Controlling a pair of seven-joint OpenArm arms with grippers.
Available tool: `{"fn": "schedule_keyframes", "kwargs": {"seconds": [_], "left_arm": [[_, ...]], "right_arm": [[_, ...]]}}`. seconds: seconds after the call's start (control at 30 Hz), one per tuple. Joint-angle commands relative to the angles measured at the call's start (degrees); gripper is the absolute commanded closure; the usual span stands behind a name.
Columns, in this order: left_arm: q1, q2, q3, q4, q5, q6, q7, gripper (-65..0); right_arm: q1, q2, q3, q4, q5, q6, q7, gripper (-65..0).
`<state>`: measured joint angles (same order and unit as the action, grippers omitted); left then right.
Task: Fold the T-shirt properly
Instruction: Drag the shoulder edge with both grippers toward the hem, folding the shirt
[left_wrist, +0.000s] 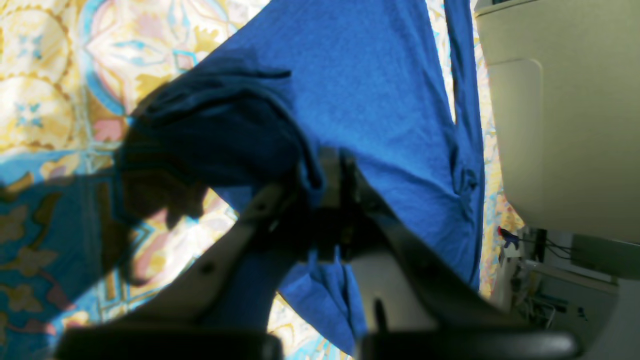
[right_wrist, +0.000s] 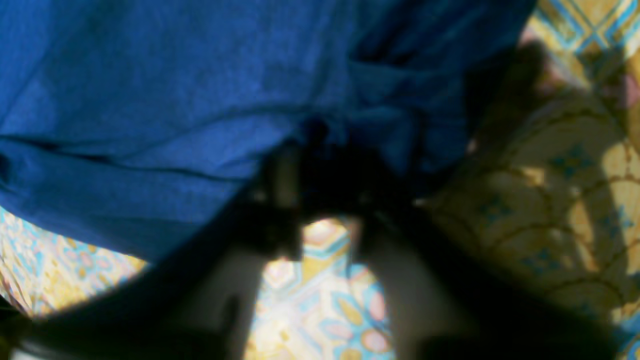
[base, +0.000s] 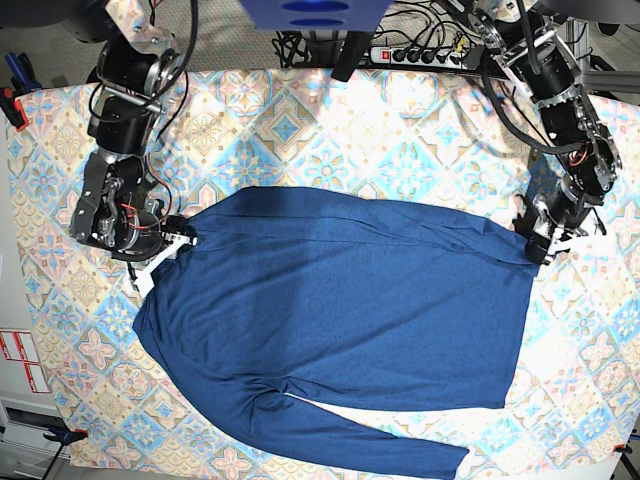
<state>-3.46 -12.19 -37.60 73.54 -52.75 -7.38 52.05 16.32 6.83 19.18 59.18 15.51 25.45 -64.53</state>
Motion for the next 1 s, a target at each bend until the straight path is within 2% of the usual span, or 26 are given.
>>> {"fn": "schedule_keyframes", "kwargs": {"seconds": [0.0,0.07,0.17,0.27,0.47,0.6,0.7,0.87,0.97], "left_arm": [[-0.89,-0.87,-0.07,0.97,-1.18,-0.58,-0.76,0.0],[-0.89,-0.87,-0.07,0.97,-1.18,-0.58,-0.76,0.0],[-0.89,-0.96,-0.15,0.97,-1.18,-0.58,-0.67,0.0],[-0.89,-0.96,-0.15,0.97,-1.18,-0.58,-0.67,0.0],[-0.89,-0.96,-0.15,0.97,-1.27,-0.58,-0.58,0.0],[-1.24,-0.96,-0.15,0.97,-1.27,-0.58,-0.93,0.0],[-3.35,-0.96,-0.15,0.97,-1.09,-0.58,-1.02,0.0],[-7.13,-0.96,0.11,0.62,-0.74,-0.58,-1.02,0.0],[-8.8,-0.96,0.2,0.62,2.25,-0.58,-1.02,0.0]], "right_arm": [[1.13,0.42,1.26,0.82,0.8,0.26,0.58,-4.6],[1.05,0.42,4.51,0.91,0.8,0.26,0.58,0.0],[1.05,0.42,10.84,2.58,0.8,0.26,0.31,0.0],[0.96,0.6,14.36,6.01,0.8,0.35,0.22,0.0],[-0.71,0.95,14.71,10.93,1.06,0.44,-2.24,0.0],[-0.8,0.95,14.45,13.57,4.05,0.44,-2.68,0.0],[-0.54,0.95,14.45,13.39,6.69,0.44,-2.24,0.0],[2.28,0.86,14.36,12.78,6.95,0.44,-1.62,0.0],[4.21,0.69,14.36,10.93,6.87,0.44,-0.92,0.0]]}}
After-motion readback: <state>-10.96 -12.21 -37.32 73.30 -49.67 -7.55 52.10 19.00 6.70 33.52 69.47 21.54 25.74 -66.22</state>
